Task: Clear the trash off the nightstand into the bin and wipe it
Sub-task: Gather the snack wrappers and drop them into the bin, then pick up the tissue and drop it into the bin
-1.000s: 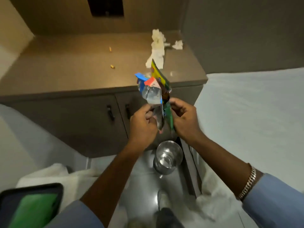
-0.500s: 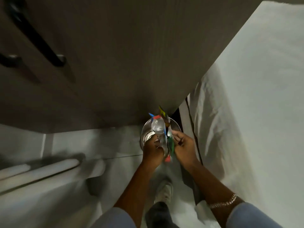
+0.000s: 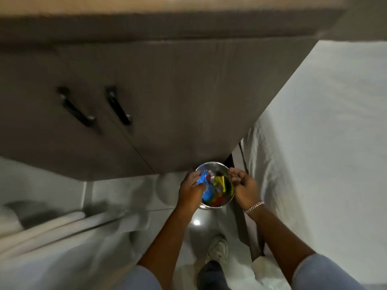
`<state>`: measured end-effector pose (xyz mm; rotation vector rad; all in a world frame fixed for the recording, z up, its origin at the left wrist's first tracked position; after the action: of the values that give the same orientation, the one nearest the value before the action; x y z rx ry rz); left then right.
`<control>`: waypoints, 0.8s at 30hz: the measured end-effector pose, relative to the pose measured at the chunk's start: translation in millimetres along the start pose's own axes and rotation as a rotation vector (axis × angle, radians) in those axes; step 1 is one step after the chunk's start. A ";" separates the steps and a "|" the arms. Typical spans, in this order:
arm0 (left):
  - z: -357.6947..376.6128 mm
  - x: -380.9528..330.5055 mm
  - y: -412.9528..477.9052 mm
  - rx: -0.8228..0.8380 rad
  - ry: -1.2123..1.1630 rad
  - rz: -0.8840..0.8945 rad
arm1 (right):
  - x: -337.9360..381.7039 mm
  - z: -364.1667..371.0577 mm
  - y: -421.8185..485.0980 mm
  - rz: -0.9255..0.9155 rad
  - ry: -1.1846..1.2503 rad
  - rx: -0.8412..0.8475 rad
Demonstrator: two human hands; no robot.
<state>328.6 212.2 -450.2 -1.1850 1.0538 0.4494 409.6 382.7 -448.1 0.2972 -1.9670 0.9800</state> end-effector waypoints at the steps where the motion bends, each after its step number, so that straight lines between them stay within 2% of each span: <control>1: -6.7 -29.9 -15.8 0.008 0.005 0.036 | 30.2 -5.1 -18.9 -0.038 -0.001 0.006; 5: -25.0 -154.3 -77.3 0.057 0.036 0.245 | 155.6 -12.7 -94.9 -0.214 0.057 0.059; 10: -46.2 -341.4 -128.2 0.089 0.134 0.651 | 330.1 -14.5 -167.7 -0.504 0.133 0.119; 13: -61.4 -429.7 -121.3 0.013 0.173 0.791 | 418.8 -24.1 -171.5 -0.715 0.020 -0.020; 15: -67.1 -467.9 -104.6 -0.094 0.300 0.838 | 465.1 -30.7 -152.5 -0.802 -0.098 -0.142; 18: -51.7 -504.8 -58.9 -0.150 0.622 0.860 | 519.6 -33.3 -79.4 -0.711 -0.292 -0.196; 21: -16.1 -511.7 -3.6 -0.018 0.981 0.818 | 549.6 -18.5 -0.1 -0.569 -0.694 -0.098; 24: 0.6 -515.1 49.9 0.045 1.034 0.776 | 574.2 13.4 48.2 -0.551 -0.906 0.080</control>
<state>43.6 346.0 -39.4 -0.9066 2.4356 0.3837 45.8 497.6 -16.1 1.4448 -2.3979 0.5846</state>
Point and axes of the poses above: each hand's wrist, its own y-axis towards the middle knuckle, its own z-axis out of the palm, x = y × z, the point moved 9 cm from there along y, towards the middle knuckle, and after that the axes turned 7 degrees about z, right-handed, at the moved point
